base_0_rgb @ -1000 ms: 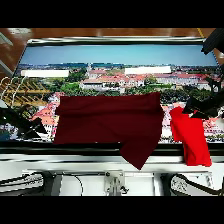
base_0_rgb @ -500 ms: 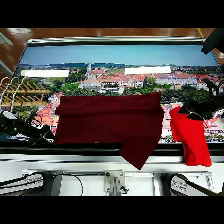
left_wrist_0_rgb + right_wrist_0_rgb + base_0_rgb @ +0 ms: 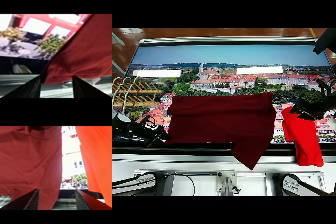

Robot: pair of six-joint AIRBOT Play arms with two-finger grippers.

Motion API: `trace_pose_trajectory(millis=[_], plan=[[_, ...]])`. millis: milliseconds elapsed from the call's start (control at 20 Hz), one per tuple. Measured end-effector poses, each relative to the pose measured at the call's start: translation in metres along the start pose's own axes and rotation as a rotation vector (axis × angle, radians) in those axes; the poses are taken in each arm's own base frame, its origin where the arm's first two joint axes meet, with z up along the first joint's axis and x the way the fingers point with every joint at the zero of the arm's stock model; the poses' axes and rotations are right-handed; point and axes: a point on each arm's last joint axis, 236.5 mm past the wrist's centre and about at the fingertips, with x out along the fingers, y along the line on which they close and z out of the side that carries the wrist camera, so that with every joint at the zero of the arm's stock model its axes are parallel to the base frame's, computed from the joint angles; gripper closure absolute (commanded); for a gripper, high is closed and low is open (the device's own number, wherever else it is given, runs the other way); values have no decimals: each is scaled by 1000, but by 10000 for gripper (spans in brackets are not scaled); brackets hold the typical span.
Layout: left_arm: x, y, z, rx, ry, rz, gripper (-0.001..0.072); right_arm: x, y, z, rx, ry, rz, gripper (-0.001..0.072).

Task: Fold the shirts.

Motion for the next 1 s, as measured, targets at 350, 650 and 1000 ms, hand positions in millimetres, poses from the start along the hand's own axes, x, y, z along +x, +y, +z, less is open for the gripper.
trace_pose_trajectory(millis=[350, 650, 1000], plan=[[7, -7, 9, 4, -44, 2, 674, 14, -8, -26, 20, 95, -13, 70], [4, -10, 11, 23, -64, 3, 674, 83, 2, -105, 75, 278, 90, 137], [-3, -17, 3, 71, -55, -11, 674, 137, 5, -157, 54, 341, 41, 164]])
